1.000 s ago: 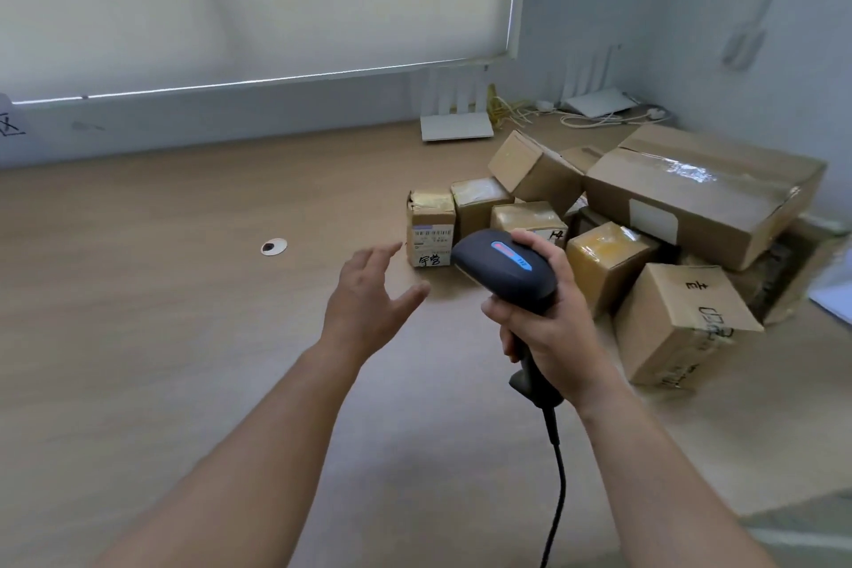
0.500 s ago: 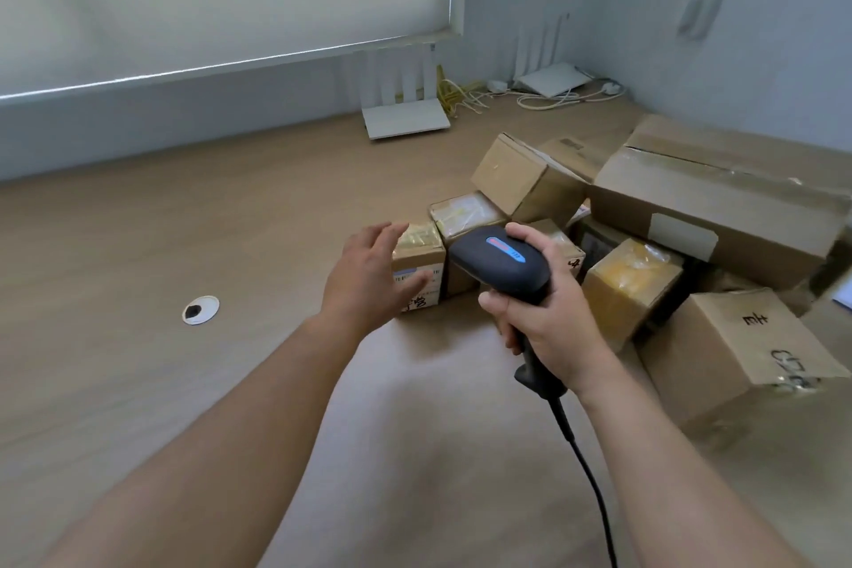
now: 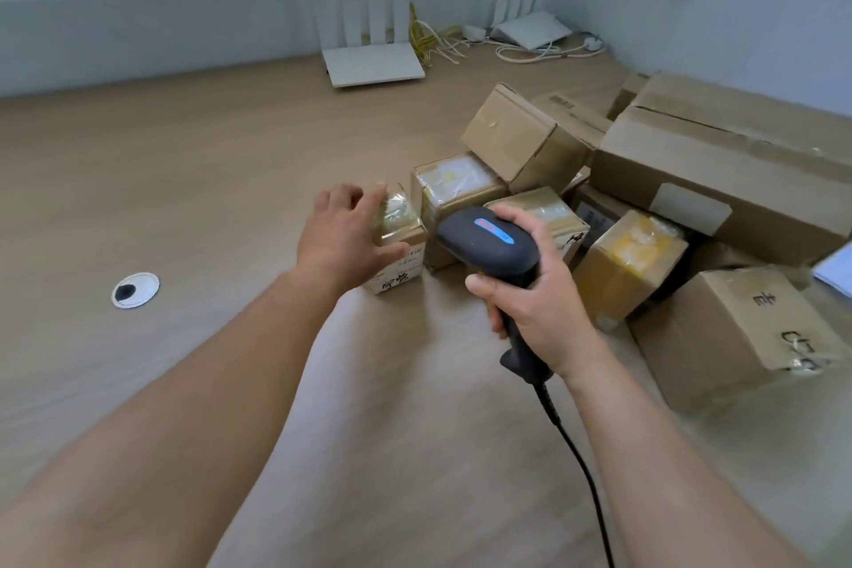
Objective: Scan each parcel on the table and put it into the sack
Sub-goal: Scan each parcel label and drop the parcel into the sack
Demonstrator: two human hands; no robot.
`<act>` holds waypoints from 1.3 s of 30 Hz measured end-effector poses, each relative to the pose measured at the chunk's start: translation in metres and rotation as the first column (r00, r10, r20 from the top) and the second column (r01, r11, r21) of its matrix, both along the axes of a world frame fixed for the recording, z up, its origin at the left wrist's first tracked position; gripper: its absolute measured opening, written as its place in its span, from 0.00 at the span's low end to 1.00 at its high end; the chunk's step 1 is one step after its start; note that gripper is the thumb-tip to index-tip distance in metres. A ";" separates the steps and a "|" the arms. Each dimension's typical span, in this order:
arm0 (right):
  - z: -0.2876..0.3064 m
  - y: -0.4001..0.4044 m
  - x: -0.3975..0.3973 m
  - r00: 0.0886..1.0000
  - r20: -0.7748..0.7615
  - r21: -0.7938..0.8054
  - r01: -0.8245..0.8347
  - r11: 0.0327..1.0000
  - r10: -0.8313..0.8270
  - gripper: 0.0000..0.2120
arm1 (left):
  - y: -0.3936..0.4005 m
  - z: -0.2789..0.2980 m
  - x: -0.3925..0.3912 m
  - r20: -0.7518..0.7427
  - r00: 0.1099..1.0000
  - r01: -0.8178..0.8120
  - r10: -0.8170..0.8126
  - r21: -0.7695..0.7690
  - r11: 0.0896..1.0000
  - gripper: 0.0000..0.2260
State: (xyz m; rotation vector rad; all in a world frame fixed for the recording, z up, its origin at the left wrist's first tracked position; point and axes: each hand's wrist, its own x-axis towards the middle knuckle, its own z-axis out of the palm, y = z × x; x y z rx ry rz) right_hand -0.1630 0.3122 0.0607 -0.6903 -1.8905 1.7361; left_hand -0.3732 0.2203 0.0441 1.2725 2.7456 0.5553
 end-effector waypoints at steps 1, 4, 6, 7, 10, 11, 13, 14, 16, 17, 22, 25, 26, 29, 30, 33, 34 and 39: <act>0.001 -0.004 0.001 1.000 0.000 -0.008 -0.011 1.000 0.011 0.32 | -0.008 0.001 0.002 0.000 1.000 -0.024 0.024 -0.005 1.000 0.36; 0.002 -0.018 0.008 0.999 -0.009 -0.026 -0.051 0.998 0.051 0.32 | -0.039 0.004 0.013 0.046 0.991 -0.121 0.122 -0.014 0.993 0.39; 0.001 -0.026 0.013 0.997 -0.021 -0.041 -0.072 0.997 0.072 0.32 | -0.060 0.001 0.024 0.106 0.977 -0.184 0.186 -0.029 0.982 0.43; 0.001 -0.031 0.017 0.996 -0.028 -0.051 -0.088 0.995 0.086 0.32 | -0.070 -0.001 0.031 0.139 0.966 -0.215 0.218 -0.036 0.976 0.45; 0.001 -0.042 0.027 0.992 -0.043 -0.071 -0.124 0.990 0.122 0.32 | -0.100 -0.009 0.057 0.242 0.920 -0.310 0.309 -0.037 0.950 0.48; 0.000 -0.045 0.030 0.990 -0.046 -0.079 -0.134 0.988 0.131 0.32 | -0.109 -0.013 0.067 0.281 0.897 -0.347 0.340 -0.027 0.937 0.49; 0.000 -0.052 0.037 0.987 -0.053 -0.089 -0.158 0.983 0.154 0.32 | -0.127 -0.022 0.088 0.356 0.844 -0.425 0.400 -0.009 0.905 0.50; -0.001 -0.056 0.041 0.985 -0.053 -0.091 -0.168 0.981 0.164 0.32 | -0.135 -0.027 0.098 0.389 0.817 -0.460 0.425 -0.005 0.888 0.50; -0.002 -0.061 0.049 0.982 -0.048 -0.096 -0.186 0.978 0.182 0.32 | -0.148 -0.038 0.117 0.443 0.770 -0.507 0.459 -0.011 0.862 0.50; -0.002 -0.064 0.052 0.981 -0.045 -0.100 -0.194 0.976 0.190 0.32 | -0.153 -0.042 0.125 0.463 0.753 -0.521 0.468 -0.017 0.854 0.50; -0.004 -0.068 0.065 0.973 -0.052 -0.101 -0.230 0.968 0.226 0.32 | -0.164 -0.051 0.141 0.459 0.740 -0.516 0.491 -0.081 0.853 0.48; 0.000 -0.067 0.072 0.973 -0.040 -0.092 -0.229 0.969 0.226 0.32 | -0.158 -0.045 0.137 0.336 0.792 -0.487 0.509 -0.155 0.860 0.45; 0.001 -0.066 0.074 0.974 -0.040 -0.088 -0.225 0.970 0.223 0.32 | -0.155 -0.041 0.135 0.283 0.813 -0.475 0.508 -0.182 0.861 0.44; 0.005 -0.063 0.080 0.977 -0.034 -0.077 -0.212 0.974 0.210 0.32 | -0.142 -0.030 0.129 0.129 0.883 -0.400 0.452 -0.301 0.866 0.40; 0.006 -0.062 0.081 0.978 -0.034 -0.078 -0.208 0.975 0.206 0.32 | -0.139 -0.027 0.127 0.104 0.896 -0.377 0.433 -0.342 0.861 0.37; 0.009 -0.059 0.086 0.978 -0.036 -0.077 -0.209 0.975 0.207 0.32 | -0.133 -0.019 0.121 0.119 0.894 -0.349 0.433 -0.422 0.837 0.28; 0.010 -0.058 0.088 0.978 -0.037 -0.075 -0.206 0.976 0.203 0.33 | -0.132 -0.018 0.119 0.146 0.884 -0.345 0.445 -0.440 0.829 0.28; 0.016 -0.057 0.093 0.981 -0.050 -0.076 -0.189 0.979 0.186 0.33 | -0.133 -0.006 0.115 0.252 0.856 -0.287 0.450 -0.492 0.822 0.36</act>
